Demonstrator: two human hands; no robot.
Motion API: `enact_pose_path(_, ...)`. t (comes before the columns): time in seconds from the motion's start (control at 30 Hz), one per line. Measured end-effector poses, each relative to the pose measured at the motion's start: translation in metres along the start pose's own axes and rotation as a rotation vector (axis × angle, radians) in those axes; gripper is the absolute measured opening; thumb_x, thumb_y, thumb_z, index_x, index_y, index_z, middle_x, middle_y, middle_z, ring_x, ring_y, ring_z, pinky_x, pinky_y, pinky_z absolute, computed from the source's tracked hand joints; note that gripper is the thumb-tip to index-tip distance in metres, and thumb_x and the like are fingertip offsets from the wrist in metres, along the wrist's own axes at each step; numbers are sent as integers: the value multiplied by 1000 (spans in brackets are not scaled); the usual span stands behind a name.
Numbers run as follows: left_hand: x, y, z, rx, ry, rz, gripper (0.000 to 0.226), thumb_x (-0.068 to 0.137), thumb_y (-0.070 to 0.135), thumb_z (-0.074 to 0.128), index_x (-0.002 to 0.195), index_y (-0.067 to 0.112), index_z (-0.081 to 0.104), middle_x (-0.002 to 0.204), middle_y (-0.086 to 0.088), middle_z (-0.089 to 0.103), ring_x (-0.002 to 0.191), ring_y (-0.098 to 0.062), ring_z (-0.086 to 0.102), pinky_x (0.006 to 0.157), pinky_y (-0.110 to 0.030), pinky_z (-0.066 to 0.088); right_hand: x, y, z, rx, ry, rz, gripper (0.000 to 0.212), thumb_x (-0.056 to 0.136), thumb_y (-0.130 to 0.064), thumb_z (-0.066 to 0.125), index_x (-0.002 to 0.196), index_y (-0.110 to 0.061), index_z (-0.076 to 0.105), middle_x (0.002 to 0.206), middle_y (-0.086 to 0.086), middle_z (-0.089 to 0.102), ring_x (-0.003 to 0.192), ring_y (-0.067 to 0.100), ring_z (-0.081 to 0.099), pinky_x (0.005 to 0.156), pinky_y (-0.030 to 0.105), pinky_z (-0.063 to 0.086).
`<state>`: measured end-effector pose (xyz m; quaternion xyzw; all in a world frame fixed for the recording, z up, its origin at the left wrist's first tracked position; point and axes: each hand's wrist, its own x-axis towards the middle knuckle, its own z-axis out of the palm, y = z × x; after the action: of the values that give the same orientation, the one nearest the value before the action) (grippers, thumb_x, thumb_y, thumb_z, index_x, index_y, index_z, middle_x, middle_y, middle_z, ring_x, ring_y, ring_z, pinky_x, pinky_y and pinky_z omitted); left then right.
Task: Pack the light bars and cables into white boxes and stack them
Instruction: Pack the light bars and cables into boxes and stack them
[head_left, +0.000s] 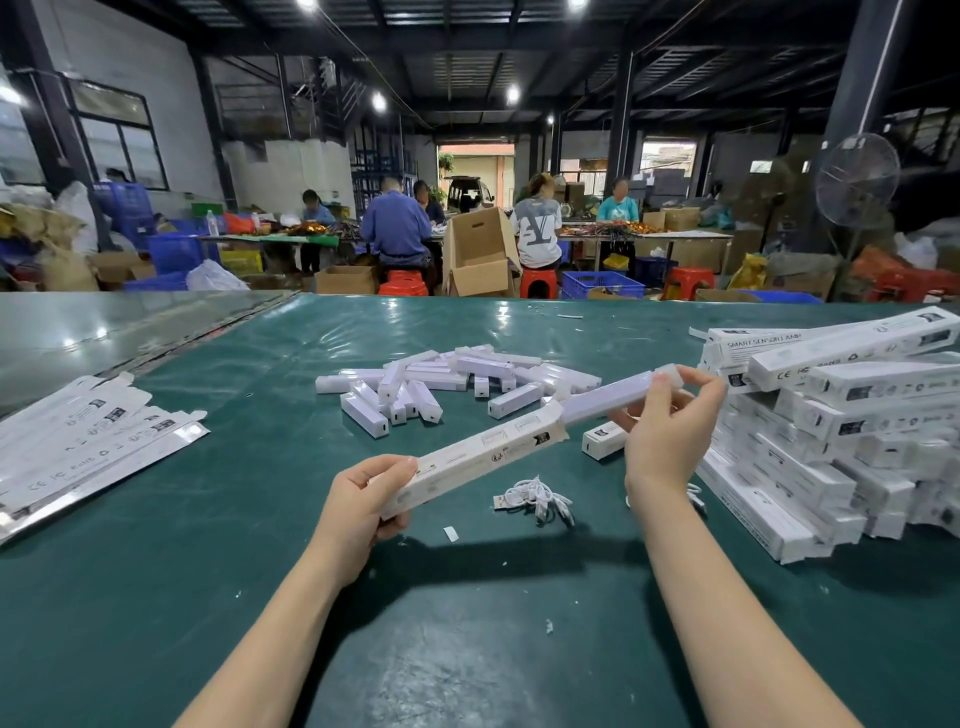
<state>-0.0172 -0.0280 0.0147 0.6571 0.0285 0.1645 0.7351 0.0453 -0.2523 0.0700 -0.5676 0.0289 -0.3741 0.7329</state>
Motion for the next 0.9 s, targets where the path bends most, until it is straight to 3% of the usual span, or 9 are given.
enact_pose_path(0.1,-2,1,3,40,-32,-5,26,58,36,70,70,14,71,49,-3,42,38,-12,33,37,-13,24,1,0,0,32,27,9,7,97,-15,44,98,-18,38,83,-5,52,71,10,57,51,15,52)
enact_pose_path(0.2,-4,-2,9,22,18,-26,8,82,21,67,80,15,71,52,-4,48,39,-12,38,35,-16,28,2,0,0,28,23,10,8,97,-14,44,98,-16,37,82,-5,50,72,12,58,52,17,54)
enact_pose_path(0.27,-5,-4,15,-15,60,-45,12,90,15,58,85,12,68,59,-3,52,39,-9,43,35,-17,32,0,0,1,12,24,-7,8,97,-14,44,98,-16,36,81,-5,49,69,12,57,52,16,53)
enact_pose_path(0.53,-13,1,23,-4,108,17,15,90,11,57,82,13,69,59,3,58,37,-10,46,39,-19,42,7,5,-4,-85,-51,16,5,92,-11,47,92,-13,42,78,-2,50,66,13,56,45,19,53)
enact_pose_path(0.6,-15,2,24,12,78,32,19,90,9,57,77,15,70,60,4,60,37,-11,46,39,-18,42,5,8,-4,-140,-128,36,8,89,-9,49,85,-15,45,77,4,54,66,18,58,49,30,57)
enact_pose_path(0.7,-16,3,30,-5,85,18,21,91,10,56,77,17,70,63,4,62,37,-12,46,39,-21,45,-3,11,-1,-145,-156,58,7,89,-14,52,86,-16,47,77,7,59,75,30,60,73,52,55)
enact_pose_path(0.8,-20,2,39,-93,96,-18,28,92,12,54,72,21,71,58,8,62,39,-9,46,41,-23,47,-6,12,4,-139,-220,86,12,92,-19,52,80,-19,48,74,2,57,70,19,54,79,48,52)
enact_pose_path(0.9,-26,-3,55,-156,47,-62,21,93,15,52,81,17,69,65,3,61,42,-7,49,43,-22,48,-17,11,12,-50,-300,210,26,98,-29,43,78,-15,53,72,3,55,67,15,51,64,32,51)
